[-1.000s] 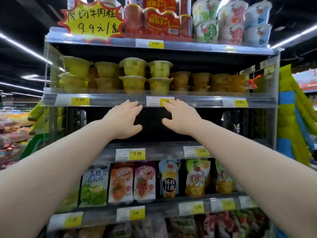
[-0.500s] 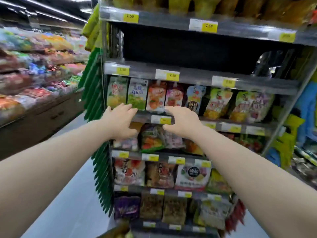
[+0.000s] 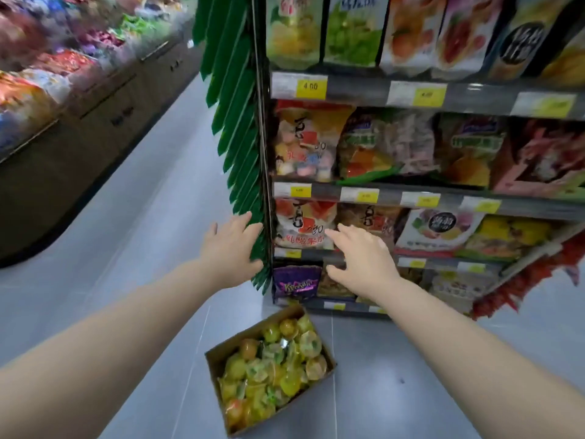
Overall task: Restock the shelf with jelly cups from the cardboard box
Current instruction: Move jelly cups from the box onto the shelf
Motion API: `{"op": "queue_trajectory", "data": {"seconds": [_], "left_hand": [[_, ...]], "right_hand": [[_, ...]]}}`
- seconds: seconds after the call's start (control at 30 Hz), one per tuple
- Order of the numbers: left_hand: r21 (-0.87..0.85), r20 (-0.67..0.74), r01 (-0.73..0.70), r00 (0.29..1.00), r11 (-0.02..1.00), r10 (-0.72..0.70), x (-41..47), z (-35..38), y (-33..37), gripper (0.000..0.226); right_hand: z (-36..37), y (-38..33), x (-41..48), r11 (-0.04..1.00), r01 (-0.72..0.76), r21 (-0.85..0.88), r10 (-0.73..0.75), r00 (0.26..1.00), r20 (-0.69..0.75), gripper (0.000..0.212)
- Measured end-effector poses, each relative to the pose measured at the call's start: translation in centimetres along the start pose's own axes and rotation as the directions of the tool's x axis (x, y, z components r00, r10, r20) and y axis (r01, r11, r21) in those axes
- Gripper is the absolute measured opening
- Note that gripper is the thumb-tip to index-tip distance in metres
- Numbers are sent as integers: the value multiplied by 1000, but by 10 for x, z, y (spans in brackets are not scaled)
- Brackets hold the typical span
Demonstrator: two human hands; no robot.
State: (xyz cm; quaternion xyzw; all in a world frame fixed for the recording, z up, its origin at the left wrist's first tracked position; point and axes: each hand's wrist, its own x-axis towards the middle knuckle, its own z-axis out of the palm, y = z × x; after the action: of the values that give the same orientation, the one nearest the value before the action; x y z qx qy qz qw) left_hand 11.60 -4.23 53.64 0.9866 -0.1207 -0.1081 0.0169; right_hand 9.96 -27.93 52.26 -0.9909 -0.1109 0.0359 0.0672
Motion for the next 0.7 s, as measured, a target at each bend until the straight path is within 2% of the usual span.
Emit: {"op": "queue_trajectory", "data": {"seconds": [0.1,0.23,0.43,0.6,0.7], "left_hand": [[-55,-9,0,1000,998,0,8,56,-20,68],[-100,54,-18,998,995,23,13,145,-31,68],[-138,116,25,993,990,-9,25,303,-37,68],[-157,184,87,981,984,-58,36,441,-45,69],[-162,258,189,956,969,-143,40,519,-49,74]], "right_hand": [[68,-10,2,1000,25,15,-26,1000,12,68],[160,-15,-4,999,28,23,-30,995,91,70],[311,-5,-7,995,42,88,-48,997,62,76],[437,12,-3,992,-15,122,-11,978,209,74],[510,19,-2,989,-73,131,30,951,307,73]]}}
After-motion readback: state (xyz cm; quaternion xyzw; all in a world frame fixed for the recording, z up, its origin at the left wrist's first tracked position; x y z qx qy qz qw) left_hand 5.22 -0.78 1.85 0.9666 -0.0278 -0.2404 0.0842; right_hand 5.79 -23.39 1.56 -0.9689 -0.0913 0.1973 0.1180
